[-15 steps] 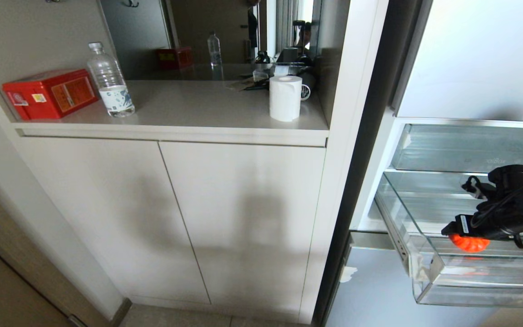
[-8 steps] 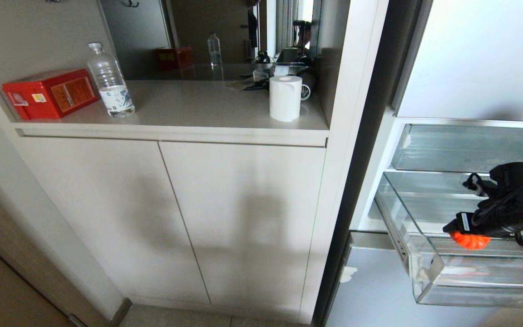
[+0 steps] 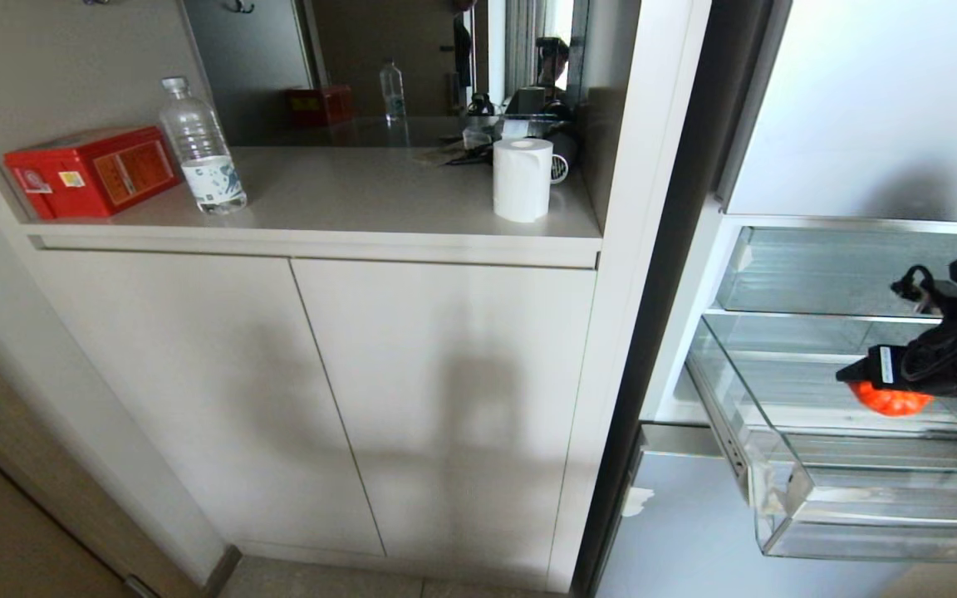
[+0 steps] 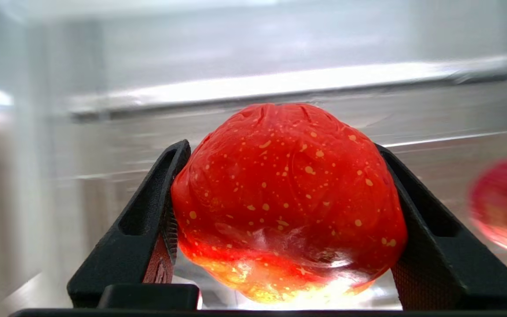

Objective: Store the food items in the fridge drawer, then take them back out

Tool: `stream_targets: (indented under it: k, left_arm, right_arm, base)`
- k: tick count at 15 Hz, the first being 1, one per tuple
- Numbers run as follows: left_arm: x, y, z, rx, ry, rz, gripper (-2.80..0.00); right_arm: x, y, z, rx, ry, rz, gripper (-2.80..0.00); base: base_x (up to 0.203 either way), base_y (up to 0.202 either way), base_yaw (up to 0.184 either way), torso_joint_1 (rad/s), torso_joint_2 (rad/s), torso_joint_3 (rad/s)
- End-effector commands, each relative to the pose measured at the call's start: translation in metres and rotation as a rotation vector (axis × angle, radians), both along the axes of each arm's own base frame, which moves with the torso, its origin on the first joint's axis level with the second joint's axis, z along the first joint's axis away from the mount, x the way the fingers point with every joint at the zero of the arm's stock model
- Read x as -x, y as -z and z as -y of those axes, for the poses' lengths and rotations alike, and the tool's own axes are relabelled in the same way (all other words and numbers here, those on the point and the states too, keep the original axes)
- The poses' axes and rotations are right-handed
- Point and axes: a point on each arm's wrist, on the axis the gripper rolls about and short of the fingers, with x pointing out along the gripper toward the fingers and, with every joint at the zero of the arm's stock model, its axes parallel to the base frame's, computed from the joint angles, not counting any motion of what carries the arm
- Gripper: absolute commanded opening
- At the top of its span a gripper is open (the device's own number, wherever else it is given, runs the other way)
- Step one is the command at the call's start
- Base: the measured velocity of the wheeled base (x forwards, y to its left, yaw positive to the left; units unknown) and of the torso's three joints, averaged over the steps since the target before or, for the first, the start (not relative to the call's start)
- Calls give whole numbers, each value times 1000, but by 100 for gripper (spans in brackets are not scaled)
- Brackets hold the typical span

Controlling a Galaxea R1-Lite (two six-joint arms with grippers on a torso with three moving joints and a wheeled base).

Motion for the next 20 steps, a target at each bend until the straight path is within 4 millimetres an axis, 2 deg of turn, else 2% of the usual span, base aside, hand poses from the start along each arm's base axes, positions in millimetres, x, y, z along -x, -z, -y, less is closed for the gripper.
stream_targets:
  k: [1,4,8,11,15,20]
  left_arm:
    - [0,0,0,0,0,0,-280]
    - [0,0,0,0,0,0,-280]
    - [0,0,0,0,0,0,-280]
    - [0,0,0,0,0,0,-280]
    - [0,0,0,0,0,0,-280]
    - [0,0,0,0,0,-1,-280]
  right_arm:
    - [39,-49,-13,41,2,129,-280]
    - [95,-79,-31,79,9,227,-280]
    - [164,-94,-48,127,44,329,-280]
    - [198,-88,-53,145,91,357,-280]
    - [223,-82,-58,198,115,381,-280]
    - [290,-80,-88,334,153,549,-280]
  base:
    - [0,0,0,0,0,0]
    - [0,0,0,0,0,0]
    - [0,0,0,0,0,0]
    - [0,0,0,0,0,0]
    - [0,0,0,0,0,0]
    - [0,0,0,0,0,0]
